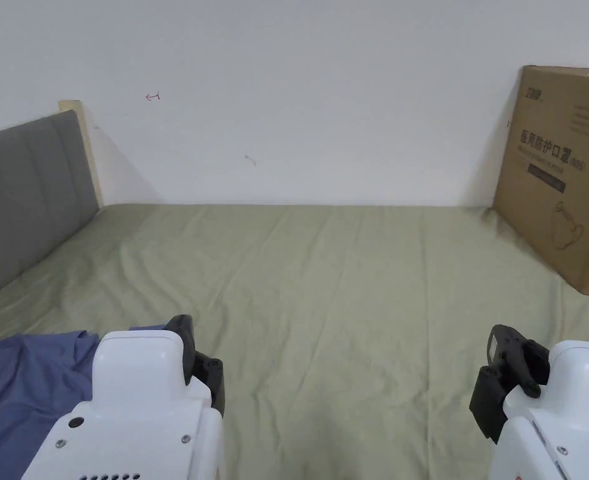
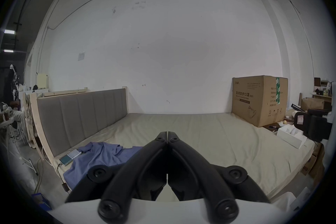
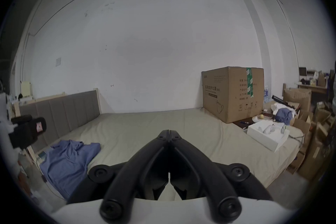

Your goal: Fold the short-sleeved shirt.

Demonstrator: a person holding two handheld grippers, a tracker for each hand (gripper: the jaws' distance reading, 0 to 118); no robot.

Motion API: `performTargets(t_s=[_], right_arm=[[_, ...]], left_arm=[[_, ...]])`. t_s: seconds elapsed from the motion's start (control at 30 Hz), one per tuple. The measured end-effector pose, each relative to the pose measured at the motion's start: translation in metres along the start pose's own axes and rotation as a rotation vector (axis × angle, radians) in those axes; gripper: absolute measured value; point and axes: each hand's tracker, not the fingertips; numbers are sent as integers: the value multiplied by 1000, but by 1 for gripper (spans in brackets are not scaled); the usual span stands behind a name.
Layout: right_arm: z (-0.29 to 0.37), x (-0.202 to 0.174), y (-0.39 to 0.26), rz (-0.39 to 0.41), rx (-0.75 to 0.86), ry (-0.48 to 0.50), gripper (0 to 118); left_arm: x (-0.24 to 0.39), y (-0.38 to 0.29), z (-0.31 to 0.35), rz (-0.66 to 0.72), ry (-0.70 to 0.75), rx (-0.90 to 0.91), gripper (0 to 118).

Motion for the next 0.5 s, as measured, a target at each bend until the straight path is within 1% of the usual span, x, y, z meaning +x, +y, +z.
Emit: performTargets(t_s=[0.03, 0.07, 0.13, 0.2, 0.27, 0.33, 0.43, 0.5], right_arm=[[-1, -4, 1, 38, -4, -6, 0], [-2, -8, 1, 57, 6, 8, 0], [-5, -21, 6, 56, 6, 58, 0], [-9, -35, 11, 28, 0, 160, 0], [-11, -55, 13, 39, 10, 223, 0], [-13, -81, 16, 51, 10, 323, 0], [-14, -119, 16, 28, -12, 467, 0], [-12, -142, 14, 24, -27, 547, 0]], left_arm=[[-2, 1, 0, -2, 9, 5, 0], [-5, 3, 1, 1, 7, 4, 0], [-15, 8, 4, 21, 35, 6, 0], [-30, 13, 9, 16, 75, 9, 0], [-48, 18, 15, 18, 149, 9, 0], [-71, 21, 25, 32, 225, 9, 0], [-102, 22, 42, 36, 331, -7, 0], [-119, 21, 53, 34, 395, -17, 0]])
